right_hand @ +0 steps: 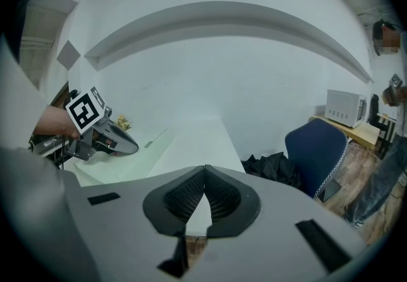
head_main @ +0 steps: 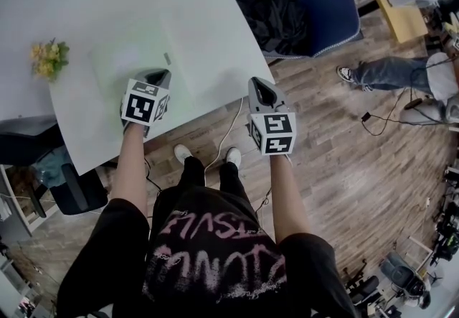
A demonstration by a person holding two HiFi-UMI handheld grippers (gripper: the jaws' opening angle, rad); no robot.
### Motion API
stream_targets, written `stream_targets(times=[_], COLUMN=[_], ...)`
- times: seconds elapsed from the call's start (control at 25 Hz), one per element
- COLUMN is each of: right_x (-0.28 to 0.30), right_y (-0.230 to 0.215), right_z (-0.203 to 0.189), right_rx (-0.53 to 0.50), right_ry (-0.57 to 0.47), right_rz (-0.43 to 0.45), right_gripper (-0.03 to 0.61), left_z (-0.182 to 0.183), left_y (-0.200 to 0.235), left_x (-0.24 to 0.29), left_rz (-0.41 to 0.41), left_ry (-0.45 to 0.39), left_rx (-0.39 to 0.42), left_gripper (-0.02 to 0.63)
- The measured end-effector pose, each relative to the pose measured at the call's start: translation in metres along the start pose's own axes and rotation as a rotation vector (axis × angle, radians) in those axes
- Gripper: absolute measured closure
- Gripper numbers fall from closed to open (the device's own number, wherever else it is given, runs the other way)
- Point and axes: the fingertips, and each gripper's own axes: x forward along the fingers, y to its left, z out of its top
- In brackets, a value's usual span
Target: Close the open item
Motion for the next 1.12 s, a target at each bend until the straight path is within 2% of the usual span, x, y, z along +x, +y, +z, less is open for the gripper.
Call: stream_targets(times=[0.16, 0.44, 0.68, 0.88, 1.12], right_x=[-0.006, -0.017, -0.02, -0.027, -0.026], right_y=[-0.001, 0.005, 0.019, 0.038, 0.073], right_z=[0.001, 0.006, 0.019, 0.026, 0.046], right_rx=[-0.003, -0.015, -0.041, -0.06, -0.103], right_ry=[-0.01, -0.029, -0.063, -0.089, -0.135], right_rz=[0.0, 0.019, 0.068, 0.106, 0.197], right_gripper=[0.568, 0.568, 0.568, 0.568, 0.568], left_z=[0.003, 0.007, 0.004, -0.012, -0.038], left_y=[-0.006, -0.014, -0.009, -0.009, 0.001], left_x=[-0.004, -0.027, -0.058, -0.086, -0.128], left_rz=[0.018, 0.054, 0.13, 0.188, 0.291], left_ry=[-0.008, -0.07, -0.164, -0.195, -0.235], left_rx=[0.035, 0.014, -0.058, -0.068, -0.125], left_gripper=[0.609, 0.609, 0.609, 0.609, 0.61])
